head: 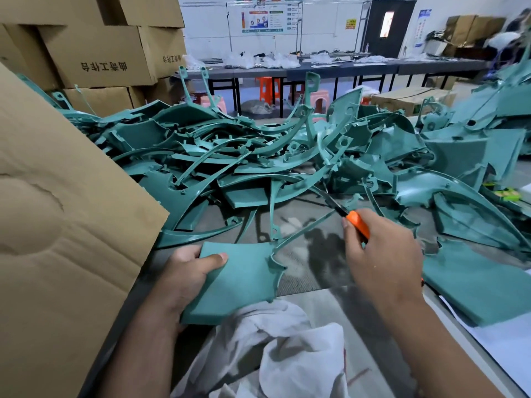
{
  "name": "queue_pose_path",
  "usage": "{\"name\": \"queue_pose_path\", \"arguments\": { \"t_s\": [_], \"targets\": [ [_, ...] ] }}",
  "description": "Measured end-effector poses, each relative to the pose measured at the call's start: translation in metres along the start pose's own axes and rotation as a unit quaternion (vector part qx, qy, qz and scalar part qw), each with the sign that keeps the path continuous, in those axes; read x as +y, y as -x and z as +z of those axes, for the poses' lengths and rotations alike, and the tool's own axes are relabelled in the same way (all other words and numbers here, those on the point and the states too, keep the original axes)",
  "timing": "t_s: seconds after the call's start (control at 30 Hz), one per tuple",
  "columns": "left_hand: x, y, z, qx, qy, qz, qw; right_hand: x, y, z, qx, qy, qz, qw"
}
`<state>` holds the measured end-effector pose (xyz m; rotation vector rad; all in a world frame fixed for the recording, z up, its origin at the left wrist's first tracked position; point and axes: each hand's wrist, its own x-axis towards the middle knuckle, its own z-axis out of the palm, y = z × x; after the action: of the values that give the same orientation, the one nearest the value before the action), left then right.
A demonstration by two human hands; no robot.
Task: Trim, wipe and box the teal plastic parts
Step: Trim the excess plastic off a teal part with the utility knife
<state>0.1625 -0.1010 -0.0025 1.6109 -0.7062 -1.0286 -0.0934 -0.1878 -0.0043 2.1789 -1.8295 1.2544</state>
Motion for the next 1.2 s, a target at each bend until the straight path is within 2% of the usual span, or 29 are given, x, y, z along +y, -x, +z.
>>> {"name": "queue_pose_path", "arguments": {
  "t_s": [0.23, 0.37, 0.6, 0.8, 0.97, 1.07, 1.2],
  "targets": [
    [-0.003, -0.002, 0.004, 0.007, -0.004, 0.003, 1.0, -0.001, 0.002, -0.001, -0.077, 0.098, 0.084, 0.989],
    [-0.006, -0.007, 0.008, 0.016, -0.028, -0.019, 0.999, -0.003, 0.002, 0.001, -0.161, 0.144, 0.104, 0.971],
    [-0.007, -0.009, 0.013, 0.044, -0.046, -0.022, 0.998, -0.002, 0.0, 0.002, -0.156, 0.156, 0.086, 0.971],
    [-0.008, -0.006, 0.019, 0.064, -0.056, 0.003, 0.996, -0.002, 0.003, 0.004, -0.18, 0.147, 0.05, 0.971],
    [-0.007, -0.006, 0.018, 0.064, -0.071, 0.003, 0.995, -0.019, 0.016, 0.011, -0.246, 0.092, -0.047, 0.964],
    [-0.007, -0.005, 0.017, 0.065, -0.063, -0.013, 0.996, -0.02, 0.016, 0.01, -0.271, 0.042, -0.073, 0.959],
    [-0.004, -0.003, 0.017, 0.062, -0.053, -0.026, 0.996, -0.007, 0.007, 0.004, -0.336, -0.007, -0.116, 0.935]
  ]
}}
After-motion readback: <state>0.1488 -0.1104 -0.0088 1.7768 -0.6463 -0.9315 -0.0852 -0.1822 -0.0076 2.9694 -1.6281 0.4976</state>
